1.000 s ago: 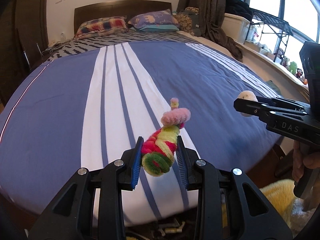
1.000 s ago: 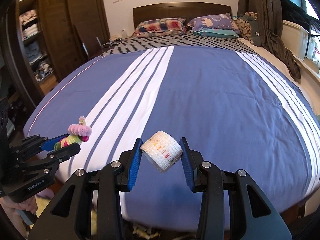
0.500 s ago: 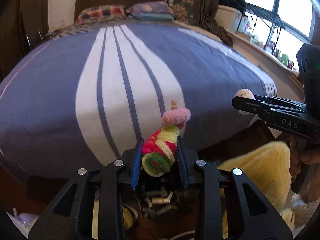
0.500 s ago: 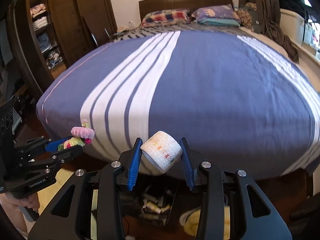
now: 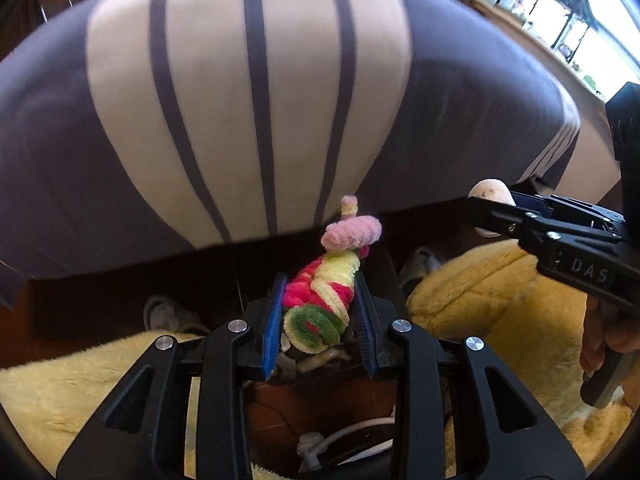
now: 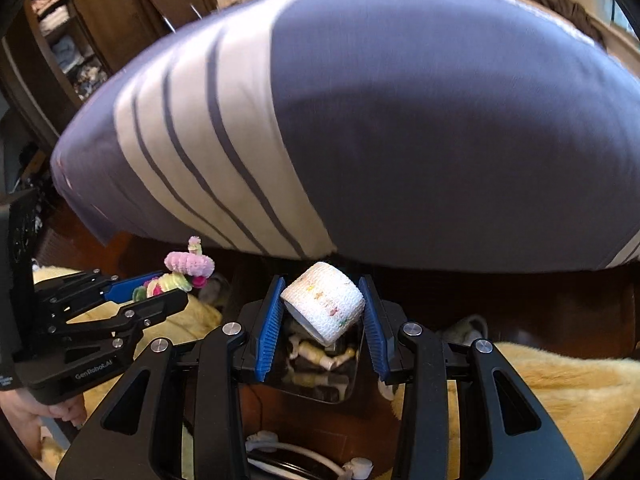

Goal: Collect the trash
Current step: 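Lower both held items into the bin and open both tools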

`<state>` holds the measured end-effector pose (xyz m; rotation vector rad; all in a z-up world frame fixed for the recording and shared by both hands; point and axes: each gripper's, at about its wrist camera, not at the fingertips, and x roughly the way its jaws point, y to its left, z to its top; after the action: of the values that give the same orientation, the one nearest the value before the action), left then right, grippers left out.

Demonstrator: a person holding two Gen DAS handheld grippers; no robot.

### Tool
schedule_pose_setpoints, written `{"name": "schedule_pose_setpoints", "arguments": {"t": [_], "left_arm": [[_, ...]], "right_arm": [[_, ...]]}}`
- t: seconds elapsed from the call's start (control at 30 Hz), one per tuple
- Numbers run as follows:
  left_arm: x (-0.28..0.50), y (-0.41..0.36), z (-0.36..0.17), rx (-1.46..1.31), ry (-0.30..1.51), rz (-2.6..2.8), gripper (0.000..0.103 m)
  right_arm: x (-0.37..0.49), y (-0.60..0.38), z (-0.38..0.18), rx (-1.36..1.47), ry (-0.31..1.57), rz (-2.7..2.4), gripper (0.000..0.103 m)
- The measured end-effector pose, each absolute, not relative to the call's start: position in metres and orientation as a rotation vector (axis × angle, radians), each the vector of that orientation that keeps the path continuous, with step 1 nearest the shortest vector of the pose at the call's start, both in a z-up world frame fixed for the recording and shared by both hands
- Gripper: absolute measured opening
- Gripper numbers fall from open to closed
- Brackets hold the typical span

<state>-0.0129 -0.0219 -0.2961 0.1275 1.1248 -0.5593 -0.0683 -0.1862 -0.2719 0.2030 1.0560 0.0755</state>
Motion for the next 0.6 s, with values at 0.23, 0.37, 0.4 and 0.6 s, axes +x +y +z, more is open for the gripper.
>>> {"name": "schedule_pose_setpoints", "arguments": {"t": [0.23, 0.37, 0.4, 0.6], "left_arm": [[-0.001, -0.034, -0.350, 0.149, 1.224, -0.536, 0.030], [0.004, -0.039, -0.380, 0.154, 1.276, -0.535, 0.030], [0.003, -0.040, -0.384, 0.154, 1.282, -0.534, 0.030], [0.011, -0.040, -0.402, 0.148, 1.313, -0.525, 0.031]], "right_arm": [[-0.046, -0.181, -0.333, 0.250, 1.178, 0.063, 0.039], [-0.035, -0.179, -0.357, 0.264, 1.226, 0.062, 0.039], [-0.032, -0.178, -0.362, 0.265, 1.236, 0.064, 0.039], [-0.023, -0.178, -0.372, 0.279, 1.258, 0.069, 0.039]]}}
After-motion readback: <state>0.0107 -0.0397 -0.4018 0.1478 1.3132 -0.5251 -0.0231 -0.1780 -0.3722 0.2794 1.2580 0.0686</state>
